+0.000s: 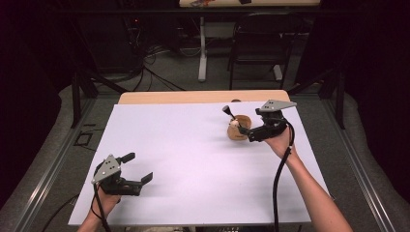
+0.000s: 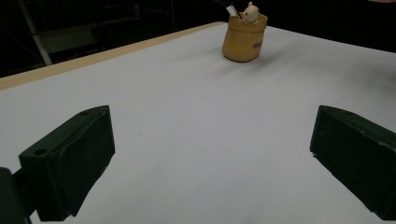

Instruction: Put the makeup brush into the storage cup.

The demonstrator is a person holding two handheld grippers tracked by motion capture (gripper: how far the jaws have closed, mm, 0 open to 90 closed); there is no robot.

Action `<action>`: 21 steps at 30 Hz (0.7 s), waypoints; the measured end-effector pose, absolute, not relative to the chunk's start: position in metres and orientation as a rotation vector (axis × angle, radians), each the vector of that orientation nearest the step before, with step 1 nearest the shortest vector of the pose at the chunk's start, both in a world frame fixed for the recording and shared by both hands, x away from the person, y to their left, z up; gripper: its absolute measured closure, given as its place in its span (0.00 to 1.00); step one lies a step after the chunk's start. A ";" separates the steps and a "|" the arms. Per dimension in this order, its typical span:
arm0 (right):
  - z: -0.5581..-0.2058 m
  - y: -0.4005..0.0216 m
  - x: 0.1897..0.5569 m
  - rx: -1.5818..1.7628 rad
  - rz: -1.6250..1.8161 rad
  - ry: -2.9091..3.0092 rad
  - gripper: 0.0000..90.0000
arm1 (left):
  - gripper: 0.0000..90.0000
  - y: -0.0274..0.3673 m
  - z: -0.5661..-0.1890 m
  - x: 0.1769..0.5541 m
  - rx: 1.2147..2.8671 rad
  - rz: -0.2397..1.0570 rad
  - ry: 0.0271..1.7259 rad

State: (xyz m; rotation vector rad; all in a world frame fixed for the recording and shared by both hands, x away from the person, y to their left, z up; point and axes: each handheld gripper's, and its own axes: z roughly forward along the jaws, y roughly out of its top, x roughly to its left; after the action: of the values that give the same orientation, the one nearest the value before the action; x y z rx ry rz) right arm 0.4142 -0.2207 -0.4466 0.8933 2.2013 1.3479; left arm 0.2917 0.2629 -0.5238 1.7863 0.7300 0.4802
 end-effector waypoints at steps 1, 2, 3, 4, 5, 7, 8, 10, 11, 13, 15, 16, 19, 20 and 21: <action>-0.447 -0.221 0.412 0.887 1.354 2.201 0.00 | 0.00 0.263 -0.524 0.291 1.782 0.482 0.730; -0.447 -0.221 0.408 0.880 1.358 2.202 0.00 | 0.00 0.263 -0.524 0.291 1.786 0.479 0.729; -0.448 -0.221 0.405 0.871 1.362 2.202 0.00 | 0.00 0.263 -0.524 0.291 1.788 0.480 0.732; -0.448 -0.221 0.401 0.864 1.368 2.198 0.00 | 0.00 0.263 -0.524 0.291 1.786 0.480 0.727; -0.447 -0.221 0.398 0.858 1.378 2.196 0.00 | 0.00 0.263 -0.524 0.290 1.781 0.486 0.728; -0.447 -0.221 0.391 0.843 1.403 2.192 0.00 | 0.00 0.263 -0.523 0.290 1.780 0.486 0.729; -0.447 -0.220 0.387 0.835 1.413 2.187 0.00 | 0.00 0.263 -0.523 0.290 1.781 0.485 0.728; -0.446 -0.220 0.380 0.816 1.419 2.188 0.00 | 0.00 0.263 -0.523 0.290 1.780 0.483 0.728; -0.446 -0.220 0.377 0.811 1.422 2.192 0.00 | 0.00 0.263 -0.523 0.290 1.781 0.485 0.729; -0.446 -0.220 0.370 0.794 1.436 2.188 0.00 | 0.00 0.263 -0.523 0.290 1.783 0.485 0.729; -0.446 -0.220 0.363 0.781 1.448 2.186 0.00 | 0.00 0.262 -0.523 0.290 1.782 0.481 0.728; -0.447 -0.220 0.360 0.773 1.449 2.186 0.00 | 0.00 0.262 -0.523 0.290 1.782 0.480 0.727; -0.450 -0.219 0.351 0.760 1.471 2.188 0.00 | 0.00 0.262 -0.523 0.290 1.783 0.482 0.727; -0.450 -0.220 0.349 0.756 1.473 2.193 0.00 | 0.00 0.262 -0.523 0.290 1.782 0.482 0.728; -0.451 -0.220 0.346 0.751 1.479 2.194 0.00 | 0.00 0.262 -0.523 0.290 1.784 0.482 0.726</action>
State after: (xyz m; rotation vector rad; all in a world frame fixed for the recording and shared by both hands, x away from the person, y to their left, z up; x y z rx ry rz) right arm 0.3461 -0.2200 -0.4514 0.7513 2.1937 1.4785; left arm 0.2901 0.2624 -0.5233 1.7843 0.7257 0.4821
